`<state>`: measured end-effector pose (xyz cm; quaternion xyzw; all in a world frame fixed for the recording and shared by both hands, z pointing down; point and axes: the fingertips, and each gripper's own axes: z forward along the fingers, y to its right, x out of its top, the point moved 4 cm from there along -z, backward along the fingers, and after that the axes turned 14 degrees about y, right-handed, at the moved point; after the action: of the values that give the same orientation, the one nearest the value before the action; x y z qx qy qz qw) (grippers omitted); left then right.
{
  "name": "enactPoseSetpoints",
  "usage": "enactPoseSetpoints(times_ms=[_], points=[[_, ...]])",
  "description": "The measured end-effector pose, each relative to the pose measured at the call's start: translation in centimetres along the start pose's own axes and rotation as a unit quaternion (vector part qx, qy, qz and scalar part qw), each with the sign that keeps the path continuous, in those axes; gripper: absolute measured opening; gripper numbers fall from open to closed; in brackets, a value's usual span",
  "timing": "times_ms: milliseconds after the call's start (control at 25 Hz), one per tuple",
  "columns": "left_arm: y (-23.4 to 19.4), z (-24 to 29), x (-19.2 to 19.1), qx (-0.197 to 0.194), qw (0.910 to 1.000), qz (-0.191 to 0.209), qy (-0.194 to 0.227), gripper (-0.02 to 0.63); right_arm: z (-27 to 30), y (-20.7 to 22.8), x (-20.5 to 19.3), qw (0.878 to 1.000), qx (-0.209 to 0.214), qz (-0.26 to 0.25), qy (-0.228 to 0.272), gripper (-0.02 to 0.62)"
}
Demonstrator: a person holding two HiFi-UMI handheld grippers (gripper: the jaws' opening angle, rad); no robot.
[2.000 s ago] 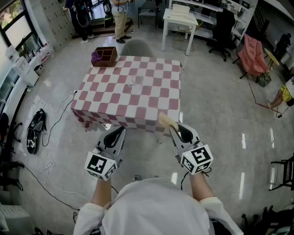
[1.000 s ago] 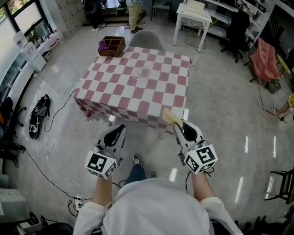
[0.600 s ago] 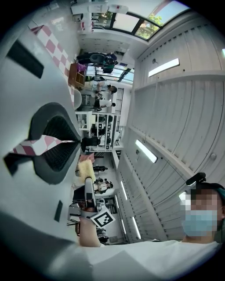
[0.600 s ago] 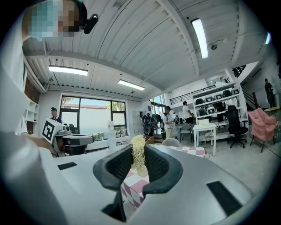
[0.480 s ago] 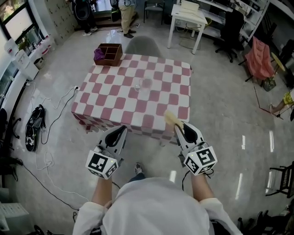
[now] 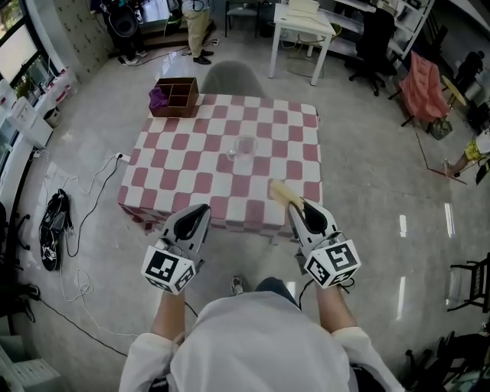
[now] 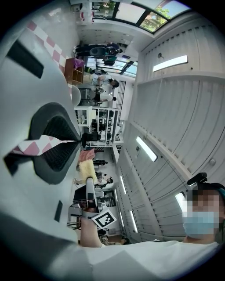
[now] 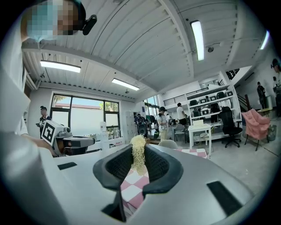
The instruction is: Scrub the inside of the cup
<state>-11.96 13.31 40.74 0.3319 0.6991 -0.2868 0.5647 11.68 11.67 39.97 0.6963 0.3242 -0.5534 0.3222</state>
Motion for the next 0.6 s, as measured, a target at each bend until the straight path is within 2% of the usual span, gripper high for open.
enactPoseSetpoints(times_ms=[280, 600], points=[[-1.4, 1.4, -1.0, -0.005, 0.9999, -0.008, -0.007, 0.04, 1.7, 1.1, -0.8, 1.0, -0.004, 0.002, -0.011, 0.089], [-3.0, 5.4, -1.3, 0.007, 1.0, -0.005, -0.005, 0.04, 5.3, 4.5, -0.9, 1.0, 0.012, 0.008, -0.011, 0.089]])
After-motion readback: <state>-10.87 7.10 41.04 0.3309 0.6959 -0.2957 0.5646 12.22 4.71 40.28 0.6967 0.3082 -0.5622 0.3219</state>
